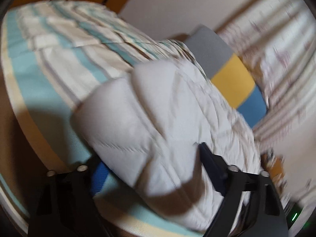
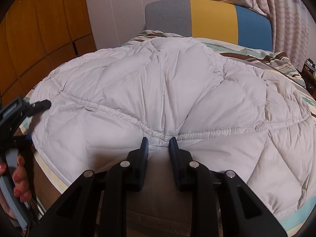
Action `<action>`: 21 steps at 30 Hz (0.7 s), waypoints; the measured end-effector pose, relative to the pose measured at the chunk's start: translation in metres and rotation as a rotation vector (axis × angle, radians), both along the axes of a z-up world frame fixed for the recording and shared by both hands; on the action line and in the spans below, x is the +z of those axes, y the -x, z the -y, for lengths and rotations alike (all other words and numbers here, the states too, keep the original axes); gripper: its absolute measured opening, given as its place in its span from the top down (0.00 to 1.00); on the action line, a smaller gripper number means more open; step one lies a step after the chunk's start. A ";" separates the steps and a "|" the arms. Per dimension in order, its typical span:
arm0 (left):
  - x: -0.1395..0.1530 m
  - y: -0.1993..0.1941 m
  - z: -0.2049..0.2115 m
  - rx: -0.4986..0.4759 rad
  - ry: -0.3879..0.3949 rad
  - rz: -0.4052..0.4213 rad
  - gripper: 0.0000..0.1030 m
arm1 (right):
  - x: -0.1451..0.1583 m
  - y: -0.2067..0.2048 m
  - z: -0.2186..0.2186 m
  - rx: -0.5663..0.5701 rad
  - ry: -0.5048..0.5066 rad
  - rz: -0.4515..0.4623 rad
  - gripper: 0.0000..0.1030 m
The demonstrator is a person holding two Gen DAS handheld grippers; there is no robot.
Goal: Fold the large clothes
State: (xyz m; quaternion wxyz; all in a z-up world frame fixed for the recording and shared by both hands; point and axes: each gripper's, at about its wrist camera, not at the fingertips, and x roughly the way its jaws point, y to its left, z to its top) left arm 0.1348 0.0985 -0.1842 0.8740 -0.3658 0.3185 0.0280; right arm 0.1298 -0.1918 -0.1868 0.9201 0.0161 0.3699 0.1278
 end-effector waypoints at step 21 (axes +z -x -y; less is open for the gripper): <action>0.128 0.028 0.085 -0.233 -0.245 0.404 0.77 | 0.014 0.008 0.002 -0.081 -0.022 -0.018 0.73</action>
